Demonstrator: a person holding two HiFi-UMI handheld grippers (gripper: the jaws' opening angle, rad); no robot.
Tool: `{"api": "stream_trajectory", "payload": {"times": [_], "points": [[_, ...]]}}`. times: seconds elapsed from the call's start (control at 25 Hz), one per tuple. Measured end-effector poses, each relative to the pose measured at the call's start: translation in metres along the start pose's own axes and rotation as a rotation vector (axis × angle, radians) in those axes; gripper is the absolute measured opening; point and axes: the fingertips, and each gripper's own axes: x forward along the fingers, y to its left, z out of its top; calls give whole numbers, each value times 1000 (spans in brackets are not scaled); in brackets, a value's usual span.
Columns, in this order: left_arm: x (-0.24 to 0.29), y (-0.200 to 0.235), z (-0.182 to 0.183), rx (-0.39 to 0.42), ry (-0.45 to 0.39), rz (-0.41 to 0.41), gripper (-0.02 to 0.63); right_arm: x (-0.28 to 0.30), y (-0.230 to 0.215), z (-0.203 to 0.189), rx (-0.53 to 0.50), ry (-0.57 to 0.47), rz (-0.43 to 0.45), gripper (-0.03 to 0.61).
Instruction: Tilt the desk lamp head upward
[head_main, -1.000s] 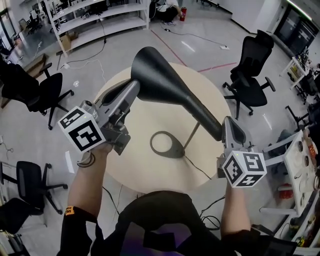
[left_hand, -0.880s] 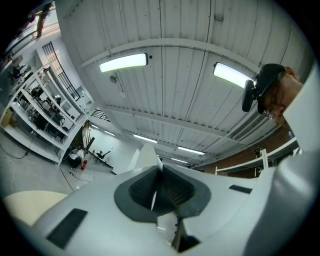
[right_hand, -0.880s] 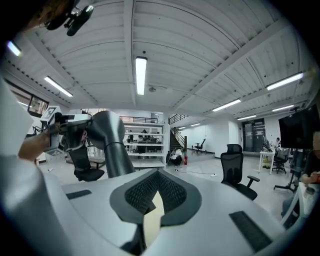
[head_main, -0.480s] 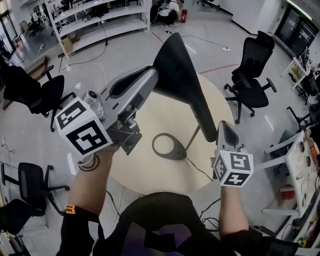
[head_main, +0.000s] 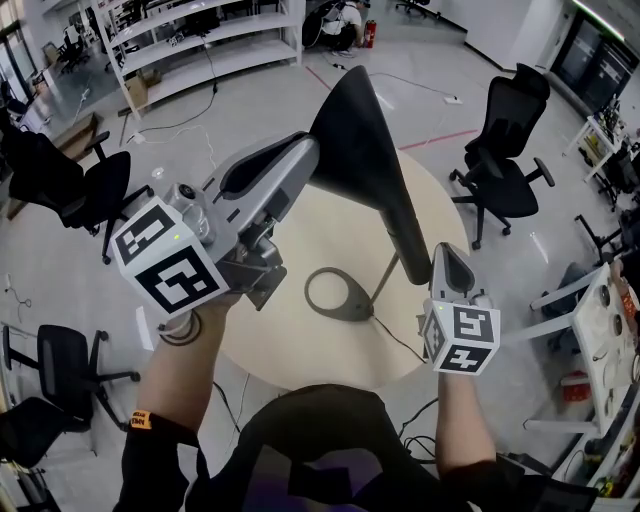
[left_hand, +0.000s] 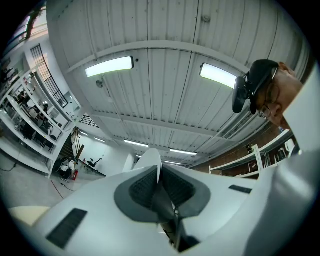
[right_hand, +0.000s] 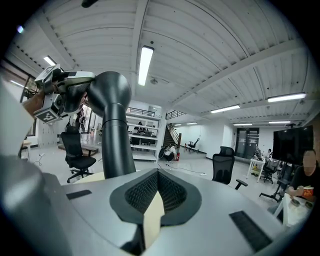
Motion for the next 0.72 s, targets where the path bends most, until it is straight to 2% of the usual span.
{"api": "stream_trajectory", "payload": {"times": [0.2, 0.4, 0.56, 0.72], "points": [[-11, 2, 2, -1, -32, 23, 75, -5, -1, -2, 28, 4, -17, 11], [-39, 8, 1, 41, -72, 84, 76, -20, -2, -4, 49, -9, -51, 11], [-75, 21, -25, 46, -24, 156, 76, -40, 14, -6, 64, 1, -80, 11], [-112, 33, -77, 62, 93, 235, 76, -60, 45, -18, 85, 23, -88, 9]]}}
